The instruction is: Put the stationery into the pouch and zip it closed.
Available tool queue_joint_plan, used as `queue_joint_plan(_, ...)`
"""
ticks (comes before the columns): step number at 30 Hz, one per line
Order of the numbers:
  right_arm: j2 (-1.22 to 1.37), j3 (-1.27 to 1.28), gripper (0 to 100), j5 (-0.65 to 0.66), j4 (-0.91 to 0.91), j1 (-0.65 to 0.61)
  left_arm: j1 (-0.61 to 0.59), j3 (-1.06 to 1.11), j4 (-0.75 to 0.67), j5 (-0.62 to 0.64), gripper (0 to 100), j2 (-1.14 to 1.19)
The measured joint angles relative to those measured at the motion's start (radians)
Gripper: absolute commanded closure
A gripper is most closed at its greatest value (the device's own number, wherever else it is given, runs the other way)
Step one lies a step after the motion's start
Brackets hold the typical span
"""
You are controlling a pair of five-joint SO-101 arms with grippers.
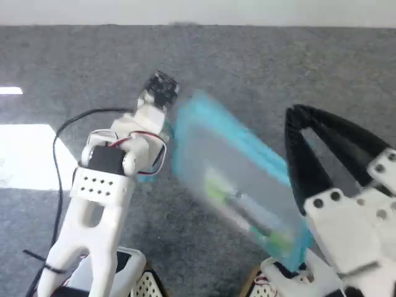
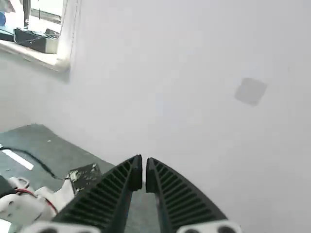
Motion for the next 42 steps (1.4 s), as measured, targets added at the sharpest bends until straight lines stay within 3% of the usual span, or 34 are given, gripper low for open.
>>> queue_joint_plan(11, 0.006, 0.06, 99.3, 0.0, 0.002, 0.021, -0.003, -0.005, 0.008, -0.012, 99, -0.002)
queue_joint_plan(15, 0.008, 0.153, 99.3, 0.012, 0.002, 0.026, -0.003, -0.041, -0.009, 0.049, 99, -0.002)
queue_joint_plan(18, 0.008, 0.192, 99.3, 0.017, 0.002, 0.031, -0.002, -0.051, -0.101, 0.144, 99, 0.006)
queue_joint_plan(26, 0.008, 0.198, 99.3, 0.023, 0.006, 0.026, -0.012, -0.298, -0.176, 0.324, 99, 0.328)
queue_joint_plan(31, 0.008, 0.224, 99.1, 0.028, 0.006, 0.041, -0.021, -0.402, -0.176, 0.351, 99, 0.508)
queue_joint_plan(37, 0.008, 0.496, 98.7, 0.061, 0.006, 0.117, -0.031, -0.407, -0.167, 0.351, 99, 0.519)
queue_joint_plan(42, 0.071, 0.862, 83.4, 0.058, -0.032, 0.095, -0.032, -0.47, -0.072, 0.351, 99, 0.519)
